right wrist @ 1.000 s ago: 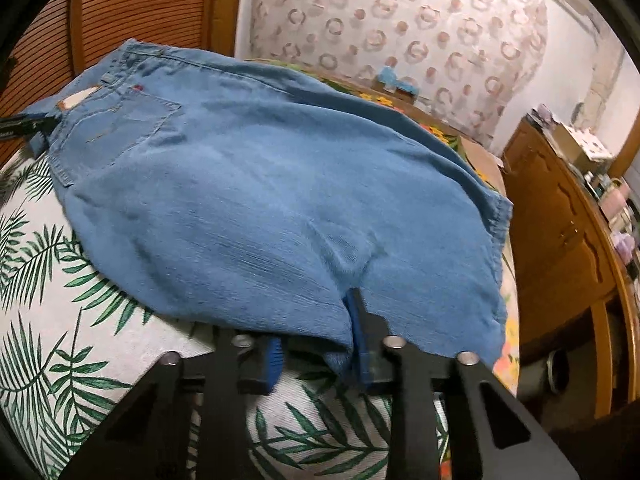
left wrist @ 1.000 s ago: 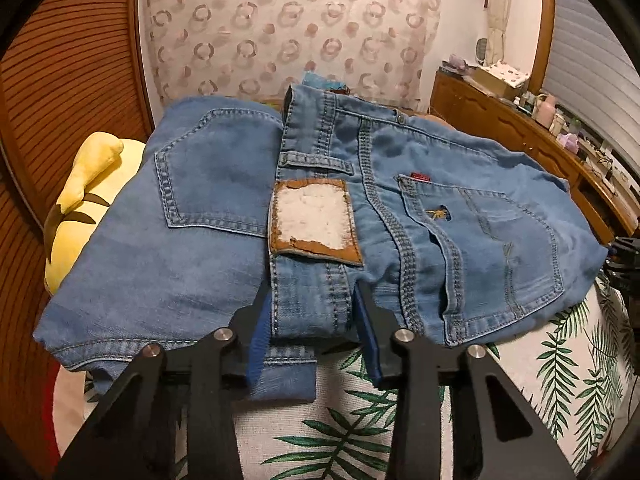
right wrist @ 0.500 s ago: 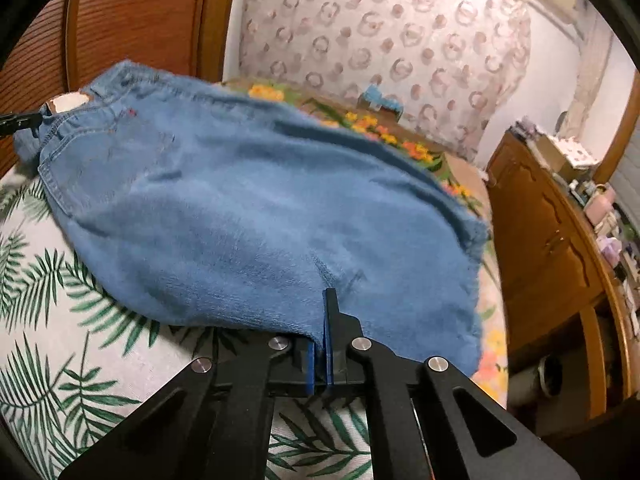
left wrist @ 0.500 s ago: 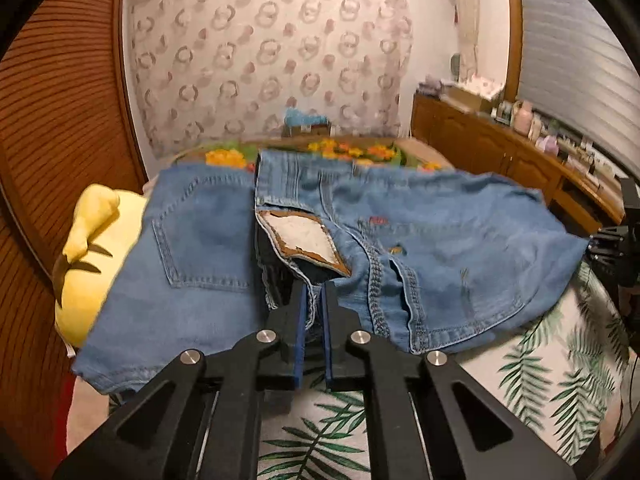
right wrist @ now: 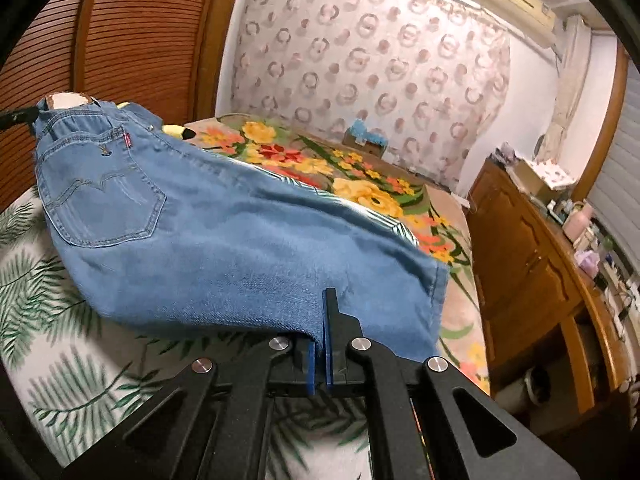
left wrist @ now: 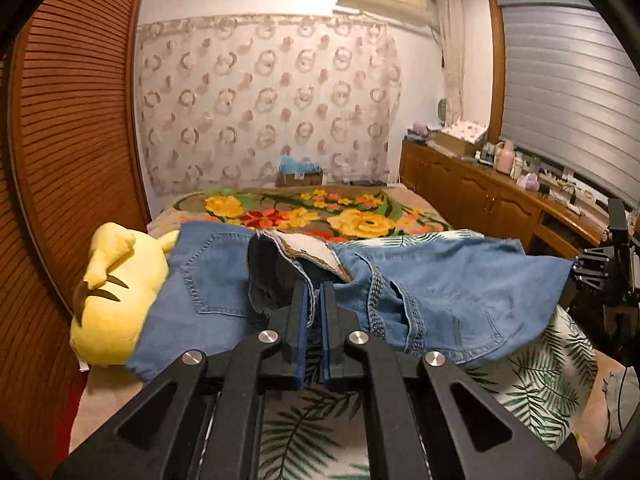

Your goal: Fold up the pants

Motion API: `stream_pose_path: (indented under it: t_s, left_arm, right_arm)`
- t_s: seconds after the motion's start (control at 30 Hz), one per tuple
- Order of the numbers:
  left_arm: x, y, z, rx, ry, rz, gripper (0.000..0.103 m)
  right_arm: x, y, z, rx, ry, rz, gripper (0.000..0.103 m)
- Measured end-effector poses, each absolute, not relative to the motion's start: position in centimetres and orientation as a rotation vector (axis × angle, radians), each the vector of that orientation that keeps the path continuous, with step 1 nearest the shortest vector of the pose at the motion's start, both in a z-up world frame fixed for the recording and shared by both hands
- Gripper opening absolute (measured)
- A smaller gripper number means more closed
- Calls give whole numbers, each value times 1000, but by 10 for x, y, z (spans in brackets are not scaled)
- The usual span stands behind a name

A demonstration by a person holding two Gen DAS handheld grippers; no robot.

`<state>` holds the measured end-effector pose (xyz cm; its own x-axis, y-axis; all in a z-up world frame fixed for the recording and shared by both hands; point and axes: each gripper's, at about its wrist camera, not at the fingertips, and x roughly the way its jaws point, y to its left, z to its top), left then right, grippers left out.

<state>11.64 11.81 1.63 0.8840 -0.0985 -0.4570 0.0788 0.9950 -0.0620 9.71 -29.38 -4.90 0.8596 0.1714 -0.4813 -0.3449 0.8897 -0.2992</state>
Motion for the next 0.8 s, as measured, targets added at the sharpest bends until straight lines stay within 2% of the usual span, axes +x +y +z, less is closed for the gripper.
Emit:
stream_pose_path:
  t_s: [0.3, 0.43, 0.7, 0.73, 0.77, 0.8]
  left_arm:
    - [39, 150, 26, -96, 405, -42, 1]
    - [37, 151, 12, -96, 462, -51, 1]
    - [62, 139, -32, -108, 611, -77, 1]
    - [60, 138, -35, -106, 619, -81, 6]
    - [60, 135, -40, -105, 629, -86, 21]
    - [59, 132, -42, -105, 631, -90, 29]
  right_arm:
    - [15, -294, -65, -377, 468, 361, 3]
    - [2, -299, -69, -400, 467, 356, 3]
    - [30, -313, -83, -371, 541, 324, 3]
    - [32, -313, -84, -362, 550, 329, 3]
    - [32, -315, -85, -356, 557, 331, 3]
    - [32, -317, -87, -348, 564, 332, 3]
